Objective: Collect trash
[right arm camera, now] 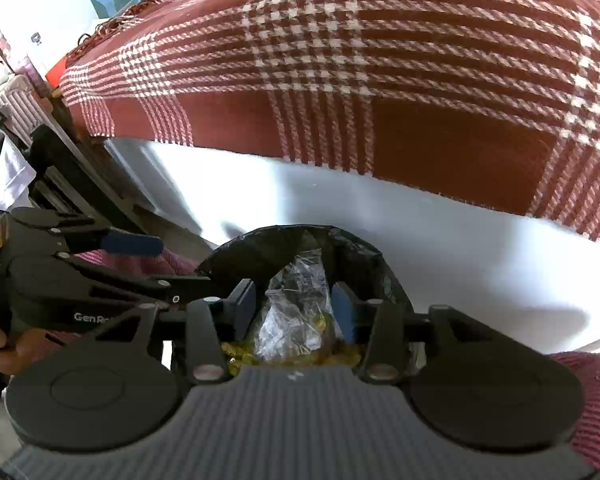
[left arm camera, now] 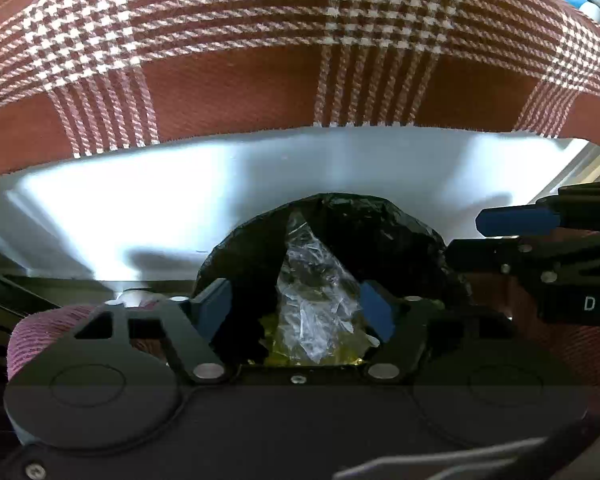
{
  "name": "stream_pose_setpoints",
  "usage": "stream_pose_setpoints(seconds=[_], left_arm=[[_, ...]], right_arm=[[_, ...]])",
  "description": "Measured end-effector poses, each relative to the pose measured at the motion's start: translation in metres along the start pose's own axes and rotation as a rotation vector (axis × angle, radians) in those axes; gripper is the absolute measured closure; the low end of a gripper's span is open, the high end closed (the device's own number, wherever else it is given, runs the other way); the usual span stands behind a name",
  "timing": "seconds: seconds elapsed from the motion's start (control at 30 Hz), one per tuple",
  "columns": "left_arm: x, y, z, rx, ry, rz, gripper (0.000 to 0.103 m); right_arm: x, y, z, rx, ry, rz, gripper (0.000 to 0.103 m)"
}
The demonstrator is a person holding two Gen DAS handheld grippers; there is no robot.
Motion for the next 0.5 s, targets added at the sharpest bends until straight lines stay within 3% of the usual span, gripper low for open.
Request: stream_pose_setpoints(seconds=[0.23,0.5], left_arm=[[-0.0008,0.0034,0.0013,0.005,0.007,-0.009,0.020],[-0.0025,0.0002,0.0001,0.028,0.024,-0.041,0.017]], right_arm=[[-0.0002,0.0005,-0.0003,-0.012,0.009,0.006,0.031],[-0.0031,-0.0032,-0.0018,-0.019,0.013,0.000,0.026]])
Point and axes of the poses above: each gripper's, at about its wrist camera, not at the fingertips, and y roughly against the way its jaws point, z to its right, x to its top, the point moved 2 cm from there along -y, roughly the way its jaws point, and after that the axes turned 15 degrees about x, right-handed, at the moved point
